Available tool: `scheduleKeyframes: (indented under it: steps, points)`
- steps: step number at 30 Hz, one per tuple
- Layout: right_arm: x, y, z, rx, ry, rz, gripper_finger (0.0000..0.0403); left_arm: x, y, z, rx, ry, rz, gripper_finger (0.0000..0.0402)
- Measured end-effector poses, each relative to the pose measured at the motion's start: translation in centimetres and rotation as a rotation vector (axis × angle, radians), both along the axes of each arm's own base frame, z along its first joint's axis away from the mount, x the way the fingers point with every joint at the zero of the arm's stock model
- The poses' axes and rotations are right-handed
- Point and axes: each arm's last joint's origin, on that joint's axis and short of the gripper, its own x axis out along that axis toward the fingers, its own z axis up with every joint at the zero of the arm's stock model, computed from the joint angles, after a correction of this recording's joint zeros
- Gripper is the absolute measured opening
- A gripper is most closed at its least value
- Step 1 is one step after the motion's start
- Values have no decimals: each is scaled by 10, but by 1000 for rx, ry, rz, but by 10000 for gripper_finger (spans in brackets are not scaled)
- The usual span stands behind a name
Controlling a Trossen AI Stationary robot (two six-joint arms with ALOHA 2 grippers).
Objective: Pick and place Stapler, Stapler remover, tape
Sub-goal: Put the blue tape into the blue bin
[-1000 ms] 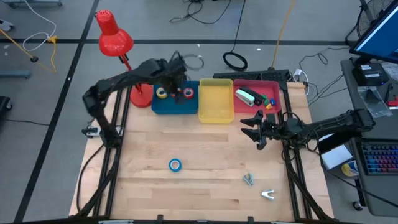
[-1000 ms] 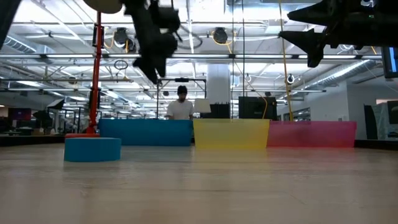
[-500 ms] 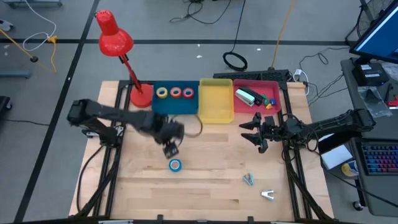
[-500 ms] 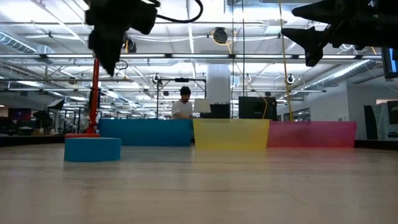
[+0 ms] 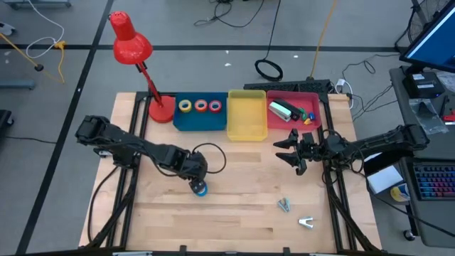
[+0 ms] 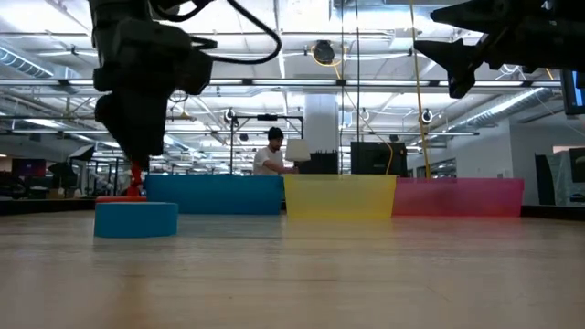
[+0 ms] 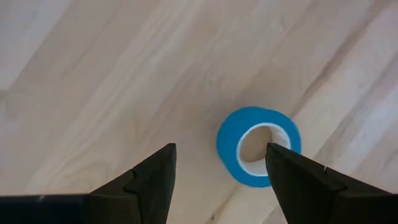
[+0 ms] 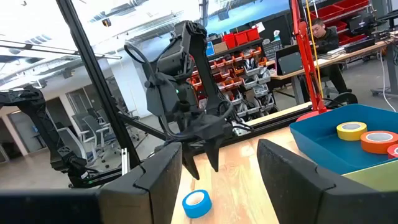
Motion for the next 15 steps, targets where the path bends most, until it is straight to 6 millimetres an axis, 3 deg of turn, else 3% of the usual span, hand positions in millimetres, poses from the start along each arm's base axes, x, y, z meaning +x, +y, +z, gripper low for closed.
scheduleKeyframes:
  steps: [10, 15]
  points:
    - [0, 0, 0, 12, 1, 2, 201, 3, 1, -10, -29, 15, 91, 244]
    - [0, 0, 0, 12, 1, 2, 201, 11, -3, -32, -84, 86, 111, 244]
